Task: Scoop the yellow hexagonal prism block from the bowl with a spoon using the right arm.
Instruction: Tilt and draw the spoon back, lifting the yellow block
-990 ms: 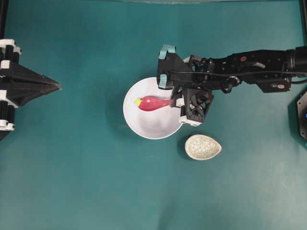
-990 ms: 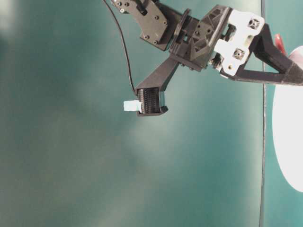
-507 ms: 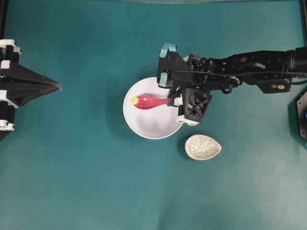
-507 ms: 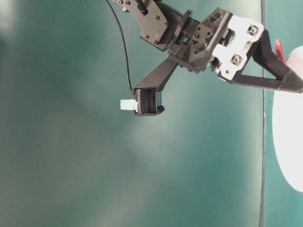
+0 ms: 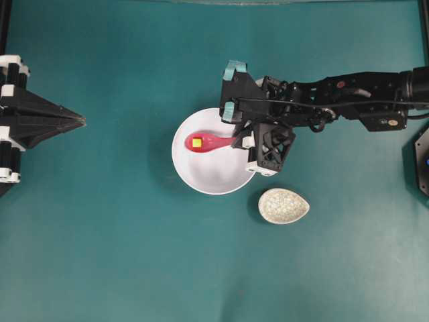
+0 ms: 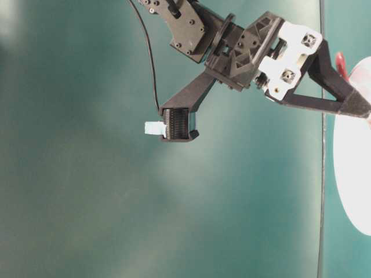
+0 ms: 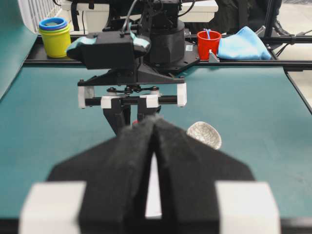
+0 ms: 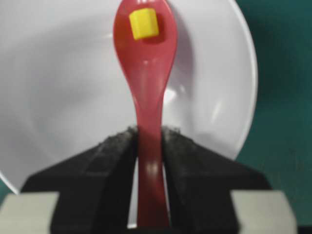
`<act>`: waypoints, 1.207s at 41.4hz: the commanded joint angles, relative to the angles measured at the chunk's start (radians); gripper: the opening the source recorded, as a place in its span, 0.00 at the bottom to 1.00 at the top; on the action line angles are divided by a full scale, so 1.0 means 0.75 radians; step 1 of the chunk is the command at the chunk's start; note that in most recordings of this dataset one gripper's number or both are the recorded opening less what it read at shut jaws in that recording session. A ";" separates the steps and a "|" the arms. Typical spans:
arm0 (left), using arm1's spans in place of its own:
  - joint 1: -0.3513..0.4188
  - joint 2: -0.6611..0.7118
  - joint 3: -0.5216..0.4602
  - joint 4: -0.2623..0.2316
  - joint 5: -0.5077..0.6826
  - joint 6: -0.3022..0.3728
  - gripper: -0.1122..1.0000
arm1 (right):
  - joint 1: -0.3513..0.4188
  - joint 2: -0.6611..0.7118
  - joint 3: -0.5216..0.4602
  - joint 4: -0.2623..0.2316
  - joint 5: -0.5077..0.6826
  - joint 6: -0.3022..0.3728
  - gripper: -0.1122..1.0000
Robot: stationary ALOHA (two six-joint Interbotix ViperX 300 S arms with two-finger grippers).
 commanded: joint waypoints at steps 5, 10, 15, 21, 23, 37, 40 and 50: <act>0.002 0.012 -0.033 0.004 -0.004 0.004 0.10 | 0.006 -0.090 0.055 0.004 -0.037 -0.004 0.32; 0.002 0.012 -0.033 0.004 -0.002 0.004 0.10 | 0.010 -0.147 0.112 0.004 -0.076 -0.002 0.32; 0.002 0.012 -0.033 0.002 0.002 0.004 0.10 | 0.012 -0.211 0.162 0.004 -0.112 0.002 0.32; 0.002 0.012 -0.033 0.004 0.006 0.004 0.10 | 0.010 -0.254 0.182 0.004 -0.121 0.004 0.32; 0.002 0.012 -0.033 0.004 0.004 0.004 0.10 | 0.010 -0.264 0.184 0.004 -0.117 0.004 0.32; -0.006 0.012 -0.035 0.004 0.004 0.002 0.10 | 0.010 -0.376 0.164 0.004 -0.055 0.004 0.32; -0.012 0.012 -0.035 0.004 0.006 0.002 0.10 | 0.012 -0.411 0.151 0.004 -0.029 0.006 0.32; -0.031 0.012 -0.037 0.004 -0.002 0.000 0.10 | 0.010 -0.515 0.078 0.002 0.078 0.006 0.32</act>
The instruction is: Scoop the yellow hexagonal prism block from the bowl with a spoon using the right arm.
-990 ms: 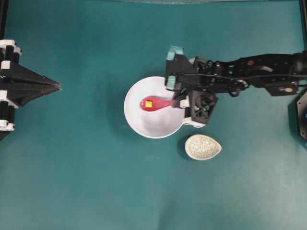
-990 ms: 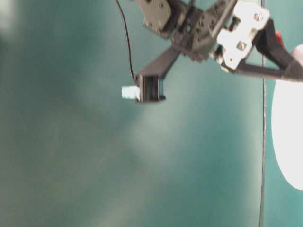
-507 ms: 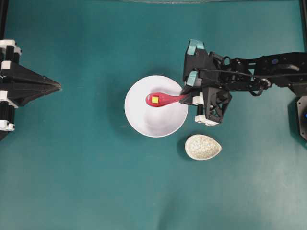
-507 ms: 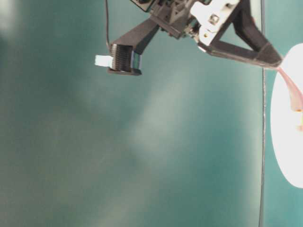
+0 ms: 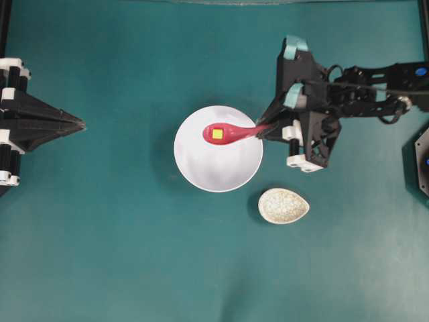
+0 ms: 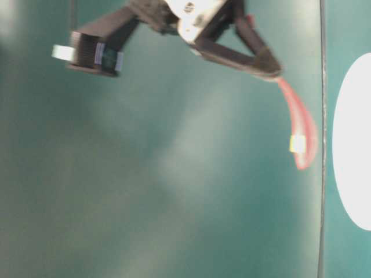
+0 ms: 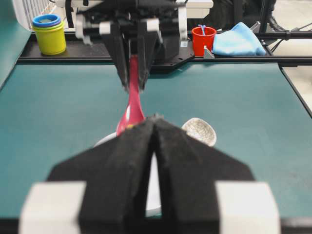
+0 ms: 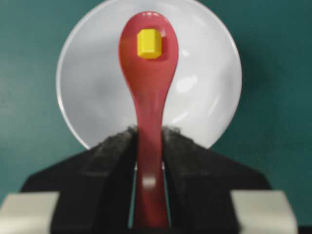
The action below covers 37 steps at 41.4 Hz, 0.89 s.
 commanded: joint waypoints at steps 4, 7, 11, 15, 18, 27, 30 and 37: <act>-0.006 0.012 -0.037 0.004 -0.012 -0.002 0.10 | 0.000 -0.088 -0.086 0.002 0.051 0.002 0.32; -0.006 0.012 -0.037 0.002 -0.012 -0.002 0.10 | 0.000 -0.106 -0.106 0.000 0.067 0.002 0.32; -0.004 0.010 -0.037 0.004 -0.012 -0.002 0.10 | 0.000 -0.115 -0.119 0.002 0.074 0.002 0.32; -0.006 0.012 -0.037 0.004 -0.012 -0.002 0.10 | 0.000 -0.121 -0.117 0.002 0.074 0.000 0.32; -0.006 0.008 -0.037 0.002 -0.012 -0.012 0.10 | 0.002 -0.125 -0.112 0.000 0.074 -0.002 0.32; -0.006 0.002 -0.037 0.004 0.025 -0.018 0.10 | 0.002 -0.149 -0.098 -0.008 0.072 -0.012 0.32; -0.004 0.006 -0.035 0.004 0.029 -0.014 0.10 | 0.002 -0.157 -0.090 -0.014 0.072 -0.012 0.32; -0.004 0.006 -0.037 0.002 0.031 -0.006 0.10 | 0.002 -0.176 -0.080 -0.016 0.072 -0.010 0.32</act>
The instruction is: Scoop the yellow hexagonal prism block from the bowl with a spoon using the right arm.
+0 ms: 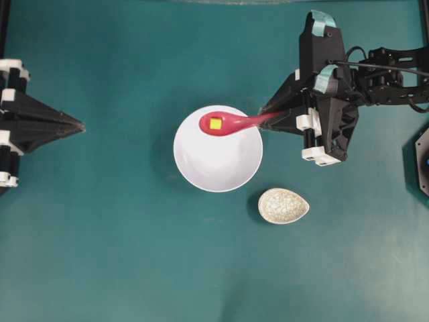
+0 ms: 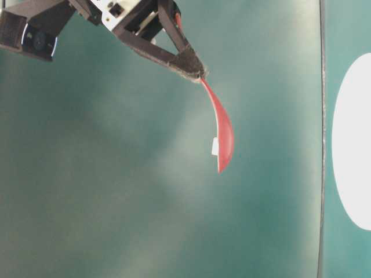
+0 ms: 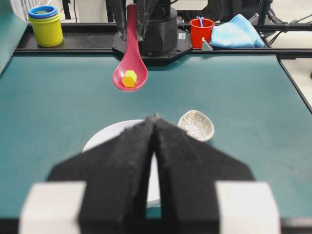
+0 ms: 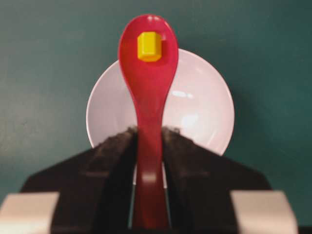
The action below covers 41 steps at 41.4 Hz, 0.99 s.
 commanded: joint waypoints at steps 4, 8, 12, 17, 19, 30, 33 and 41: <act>-0.002 0.010 -0.037 0.004 -0.008 0.000 0.10 | 0.000 -0.037 -0.010 -0.004 -0.010 0.000 0.32; -0.002 0.010 -0.037 0.002 -0.008 0.002 0.10 | 0.002 -0.037 -0.010 -0.002 -0.010 0.002 0.32; -0.002 0.010 -0.037 0.004 -0.008 0.002 0.10 | 0.000 -0.037 -0.010 -0.002 -0.012 0.002 0.32; 0.000 0.010 -0.037 0.004 -0.008 0.002 0.10 | 0.000 -0.037 -0.010 -0.004 -0.012 0.002 0.32; 0.000 0.010 -0.037 0.004 -0.008 0.002 0.10 | 0.000 -0.037 -0.010 -0.004 -0.012 0.002 0.32; 0.000 0.010 -0.037 0.004 -0.012 -0.002 0.10 | 0.000 -0.037 -0.010 -0.008 -0.014 -0.002 0.32; 0.000 0.010 -0.035 0.002 -0.012 -0.002 0.10 | 0.000 -0.037 -0.010 -0.012 -0.014 -0.002 0.32; 0.000 0.010 -0.037 0.004 -0.014 -0.002 0.10 | 0.002 -0.037 -0.010 -0.022 -0.014 -0.002 0.32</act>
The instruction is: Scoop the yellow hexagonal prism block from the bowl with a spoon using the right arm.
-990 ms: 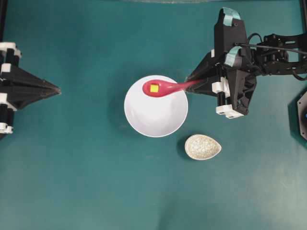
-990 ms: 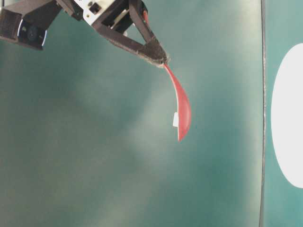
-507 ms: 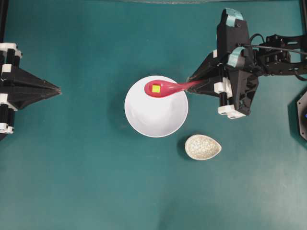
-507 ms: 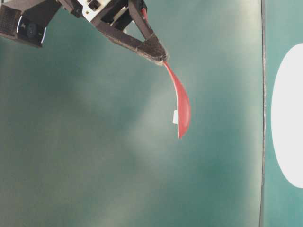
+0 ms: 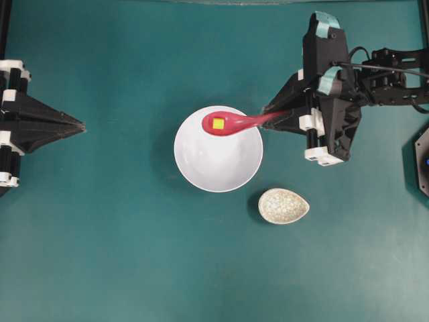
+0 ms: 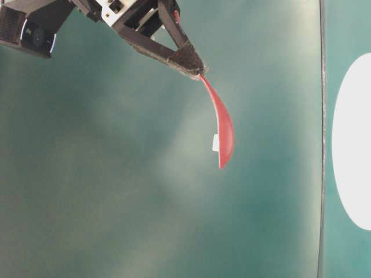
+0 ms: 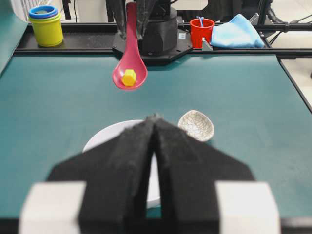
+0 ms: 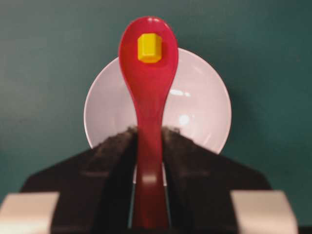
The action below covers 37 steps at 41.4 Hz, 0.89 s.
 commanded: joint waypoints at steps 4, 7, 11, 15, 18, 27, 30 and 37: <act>-0.002 0.012 -0.035 0.002 -0.010 0.000 0.10 | 0.002 -0.029 -0.016 -0.010 -0.014 0.000 0.32; -0.002 0.012 -0.035 0.004 -0.010 0.000 0.10 | 0.002 -0.029 -0.016 -0.012 -0.014 0.000 0.32; -0.002 0.010 -0.035 0.002 -0.010 0.000 0.10 | 0.002 -0.029 -0.016 -0.012 -0.020 0.000 0.32; -0.002 0.012 -0.035 0.004 -0.010 0.002 0.10 | 0.004 -0.029 -0.016 -0.010 -0.035 0.004 0.32; 0.000 0.010 -0.035 0.002 -0.008 0.004 0.10 | 0.002 -0.029 -0.016 -0.012 -0.043 0.006 0.32; -0.002 0.010 -0.035 0.004 -0.008 0.002 0.10 | 0.004 -0.029 -0.016 -0.010 -0.047 0.010 0.32; 0.000 0.012 -0.035 0.002 -0.006 0.002 0.10 | 0.004 -0.029 -0.014 -0.006 -0.045 0.010 0.32; 0.000 0.012 -0.033 0.004 -0.006 0.004 0.10 | 0.004 -0.029 -0.012 -0.006 -0.043 0.010 0.32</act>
